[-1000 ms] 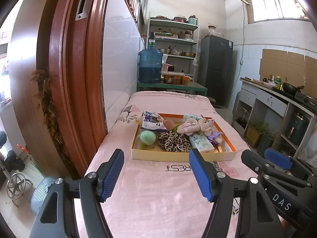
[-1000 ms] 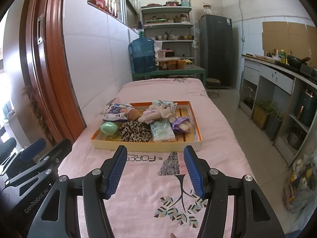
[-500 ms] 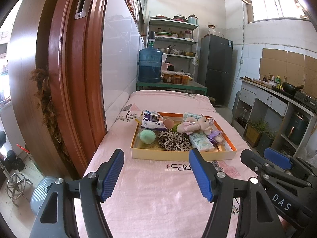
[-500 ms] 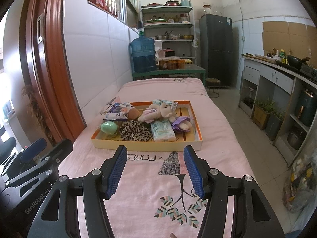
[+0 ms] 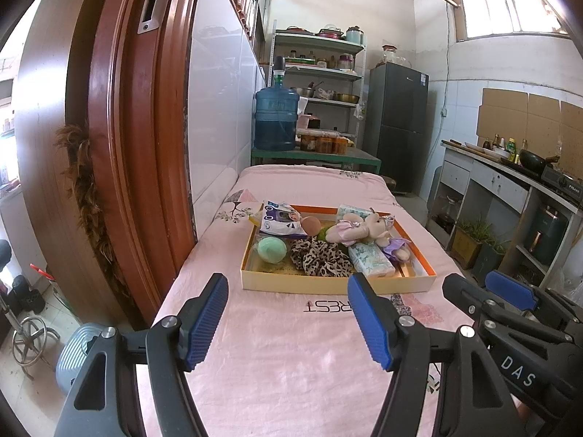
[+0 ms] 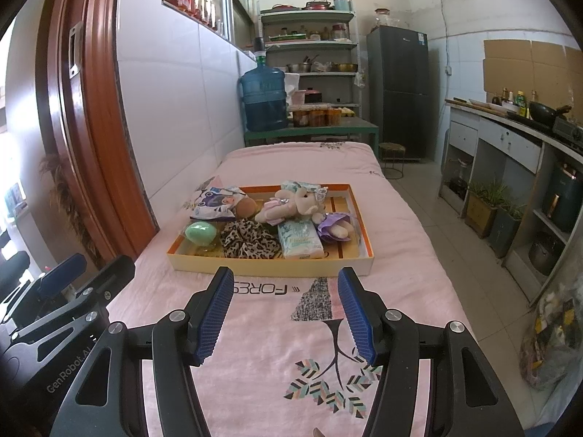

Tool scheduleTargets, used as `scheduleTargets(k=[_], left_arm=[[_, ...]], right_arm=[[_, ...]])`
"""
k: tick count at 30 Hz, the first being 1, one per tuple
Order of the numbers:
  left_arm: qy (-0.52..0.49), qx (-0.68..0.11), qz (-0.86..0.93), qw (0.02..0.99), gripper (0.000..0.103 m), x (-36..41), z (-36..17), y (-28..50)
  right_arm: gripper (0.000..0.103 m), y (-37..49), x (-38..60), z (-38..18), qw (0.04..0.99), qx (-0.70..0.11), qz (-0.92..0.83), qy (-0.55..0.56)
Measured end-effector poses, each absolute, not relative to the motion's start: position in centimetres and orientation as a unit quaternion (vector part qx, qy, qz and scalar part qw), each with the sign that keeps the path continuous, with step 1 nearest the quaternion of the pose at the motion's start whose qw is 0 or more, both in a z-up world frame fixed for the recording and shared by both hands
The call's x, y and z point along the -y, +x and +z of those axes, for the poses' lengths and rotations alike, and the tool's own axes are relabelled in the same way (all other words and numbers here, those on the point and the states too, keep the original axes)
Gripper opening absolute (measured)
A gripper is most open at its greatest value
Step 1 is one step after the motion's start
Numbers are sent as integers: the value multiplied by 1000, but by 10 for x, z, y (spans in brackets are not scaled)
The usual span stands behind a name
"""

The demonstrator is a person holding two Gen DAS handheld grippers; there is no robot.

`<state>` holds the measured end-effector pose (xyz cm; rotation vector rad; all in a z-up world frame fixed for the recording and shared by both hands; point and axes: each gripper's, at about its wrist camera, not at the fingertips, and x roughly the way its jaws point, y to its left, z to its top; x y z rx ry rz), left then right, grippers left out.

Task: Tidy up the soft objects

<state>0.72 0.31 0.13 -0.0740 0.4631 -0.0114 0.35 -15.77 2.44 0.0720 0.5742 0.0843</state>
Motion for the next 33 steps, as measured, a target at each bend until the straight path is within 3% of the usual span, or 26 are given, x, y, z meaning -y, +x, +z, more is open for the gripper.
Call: scheduleTargets(k=[33], left_arm=[[-28,-233,13,972,68,1,-6,1]], right_arm=[[61,6,155,18,956,-288,44,36]])
